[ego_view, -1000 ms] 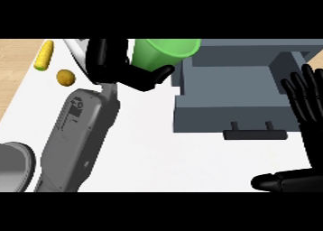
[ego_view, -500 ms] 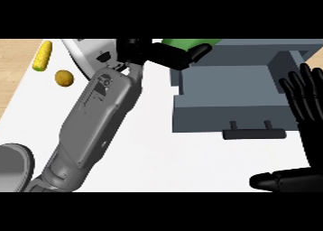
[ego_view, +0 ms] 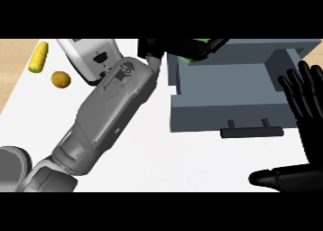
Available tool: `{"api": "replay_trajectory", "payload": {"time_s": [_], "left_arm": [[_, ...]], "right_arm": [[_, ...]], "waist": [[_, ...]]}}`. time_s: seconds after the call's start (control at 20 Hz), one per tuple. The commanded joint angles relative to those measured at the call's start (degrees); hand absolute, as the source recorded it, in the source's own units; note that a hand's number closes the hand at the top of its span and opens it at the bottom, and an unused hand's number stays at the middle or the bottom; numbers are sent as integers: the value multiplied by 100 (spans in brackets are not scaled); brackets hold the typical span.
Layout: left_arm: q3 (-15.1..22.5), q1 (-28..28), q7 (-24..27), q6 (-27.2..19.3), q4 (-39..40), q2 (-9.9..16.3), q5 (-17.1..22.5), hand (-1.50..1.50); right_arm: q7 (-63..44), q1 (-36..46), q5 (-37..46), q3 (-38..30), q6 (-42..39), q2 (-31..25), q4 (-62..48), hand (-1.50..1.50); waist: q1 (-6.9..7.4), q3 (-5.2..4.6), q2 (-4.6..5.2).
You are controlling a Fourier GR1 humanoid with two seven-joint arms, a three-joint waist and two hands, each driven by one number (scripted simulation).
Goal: Pick up the cup, place it into the drawer and close the drawer
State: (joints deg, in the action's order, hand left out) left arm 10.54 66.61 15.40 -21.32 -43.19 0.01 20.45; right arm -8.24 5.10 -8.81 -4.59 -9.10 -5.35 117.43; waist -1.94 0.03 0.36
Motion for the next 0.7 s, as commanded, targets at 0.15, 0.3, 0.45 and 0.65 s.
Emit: {"api": "replay_trajectory", "payload": {"time_s": [0.15, 0.3, 0.45, 0.65], "left_arm": [[868, 379, 273, -378, 871, -1, 859, 150], [716, 636, 583, 13, 1582, -1, 866, 150], [1377, 462, 736, -284, 1607, -1, 1094, 150], [1588, 721, 507, -224, 1896, -1, 1320, 150]], "right_arm": [[-97, 160, -30, 8, 43, -5, 77, -150], [153, -131, -204, -157, -229, -137, 51, -150], [149, 236, -267, -162, -246, -148, -330, -150], [33, 354, 143, 263, 35, 121, -231, -150]], "waist": [[-99, 1, 12], [-174, 3, 50], [-286, 6, 80], [-319, 4, 90]]}}
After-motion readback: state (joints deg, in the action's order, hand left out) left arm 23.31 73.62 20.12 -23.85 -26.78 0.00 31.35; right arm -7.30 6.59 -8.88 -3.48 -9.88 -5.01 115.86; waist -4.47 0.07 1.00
